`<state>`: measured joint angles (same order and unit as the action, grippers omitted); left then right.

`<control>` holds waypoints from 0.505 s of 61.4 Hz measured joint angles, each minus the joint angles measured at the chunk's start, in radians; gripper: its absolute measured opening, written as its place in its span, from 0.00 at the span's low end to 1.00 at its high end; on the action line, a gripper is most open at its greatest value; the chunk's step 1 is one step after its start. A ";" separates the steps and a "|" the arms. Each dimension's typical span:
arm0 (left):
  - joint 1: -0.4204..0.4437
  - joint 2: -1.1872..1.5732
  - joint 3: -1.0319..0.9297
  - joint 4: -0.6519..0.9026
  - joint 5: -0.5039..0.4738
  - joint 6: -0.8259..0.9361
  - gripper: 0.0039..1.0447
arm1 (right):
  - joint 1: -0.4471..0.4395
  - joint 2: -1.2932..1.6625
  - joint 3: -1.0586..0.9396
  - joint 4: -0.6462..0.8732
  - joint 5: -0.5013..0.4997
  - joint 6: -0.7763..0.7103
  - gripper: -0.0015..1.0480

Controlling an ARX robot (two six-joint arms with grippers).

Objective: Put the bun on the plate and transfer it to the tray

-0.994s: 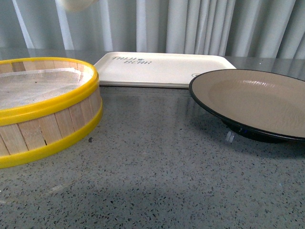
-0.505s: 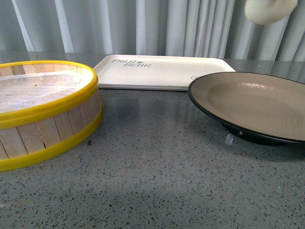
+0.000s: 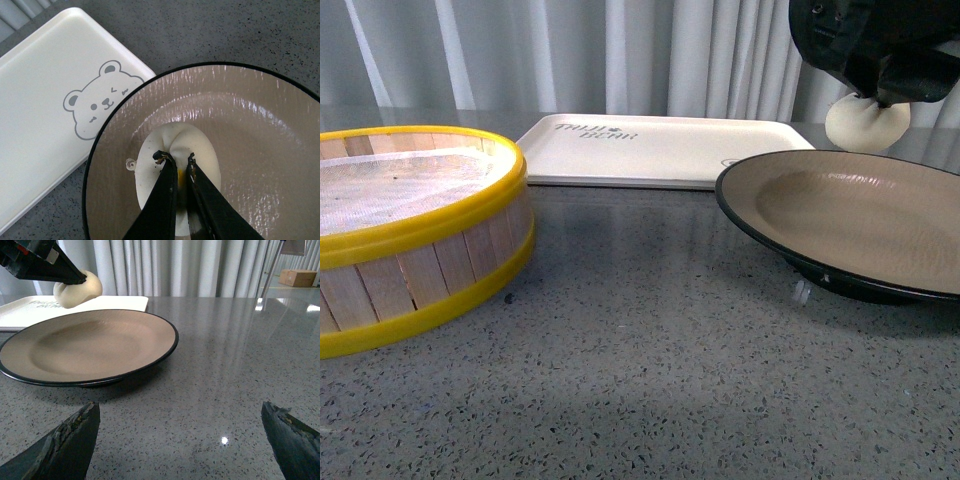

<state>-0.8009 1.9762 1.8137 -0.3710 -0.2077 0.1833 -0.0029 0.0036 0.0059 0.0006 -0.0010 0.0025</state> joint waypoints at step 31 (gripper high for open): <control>-0.039 0.063 -0.030 -0.030 0.002 0.012 0.03 | 0.000 0.000 0.000 0.000 0.000 0.000 0.92</control>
<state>-0.8394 2.0388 1.7840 -0.4011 -0.2054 0.1951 -0.0029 0.0036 0.0055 0.0006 -0.0010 0.0025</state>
